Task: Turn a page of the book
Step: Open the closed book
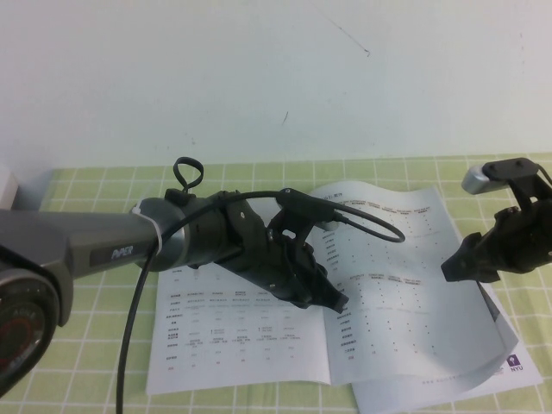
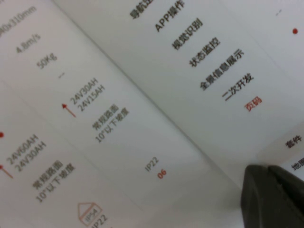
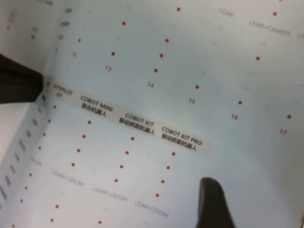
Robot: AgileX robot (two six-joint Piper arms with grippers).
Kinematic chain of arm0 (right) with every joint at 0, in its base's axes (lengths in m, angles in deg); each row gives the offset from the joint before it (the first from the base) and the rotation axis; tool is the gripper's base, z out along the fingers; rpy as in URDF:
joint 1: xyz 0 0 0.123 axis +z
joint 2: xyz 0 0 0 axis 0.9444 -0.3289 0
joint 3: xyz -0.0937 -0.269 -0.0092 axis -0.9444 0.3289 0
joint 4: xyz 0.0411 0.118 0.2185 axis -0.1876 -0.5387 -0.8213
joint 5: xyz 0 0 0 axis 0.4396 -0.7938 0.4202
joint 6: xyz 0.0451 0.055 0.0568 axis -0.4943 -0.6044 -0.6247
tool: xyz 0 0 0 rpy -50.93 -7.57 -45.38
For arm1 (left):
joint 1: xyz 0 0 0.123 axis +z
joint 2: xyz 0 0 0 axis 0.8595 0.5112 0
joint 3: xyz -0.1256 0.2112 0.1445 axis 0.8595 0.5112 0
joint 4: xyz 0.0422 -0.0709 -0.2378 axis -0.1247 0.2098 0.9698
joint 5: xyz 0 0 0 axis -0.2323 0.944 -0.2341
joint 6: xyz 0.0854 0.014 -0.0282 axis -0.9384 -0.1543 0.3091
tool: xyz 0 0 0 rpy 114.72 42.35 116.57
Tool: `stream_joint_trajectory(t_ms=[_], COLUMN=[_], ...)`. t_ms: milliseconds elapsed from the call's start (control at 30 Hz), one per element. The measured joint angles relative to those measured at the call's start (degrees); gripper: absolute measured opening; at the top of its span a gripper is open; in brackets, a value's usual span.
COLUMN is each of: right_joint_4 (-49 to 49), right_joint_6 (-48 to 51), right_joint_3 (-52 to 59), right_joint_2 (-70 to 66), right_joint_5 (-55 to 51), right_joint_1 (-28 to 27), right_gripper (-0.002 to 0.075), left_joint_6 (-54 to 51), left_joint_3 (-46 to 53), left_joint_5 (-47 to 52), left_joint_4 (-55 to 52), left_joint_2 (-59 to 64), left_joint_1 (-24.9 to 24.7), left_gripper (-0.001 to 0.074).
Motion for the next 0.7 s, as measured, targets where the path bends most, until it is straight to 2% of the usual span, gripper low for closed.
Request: stream_joint_trajectory(t_ms=[267, 700], right_joint_4=[0.0, 5.9], right_joint_6=[2.1, 0.4], right_joint_3=[-0.7, -9.8], right_joint_2=[0.0, 0.0], right_joint_5=[-1.2, -13.9], right_joint_1=[0.0, 0.3], right_gripper=[0.0393, 0.039], left_joint_6=[-0.1, -0.2], left_joint_3=[0.0, 0.0], left_joint_5=[0.0, 0.0], left_joint_4=[0.0, 0.0], left_joint_2=[0.0, 0.0], left_joint_1=[0.0, 0.0], left_gripper=[-0.0004, -0.0004])
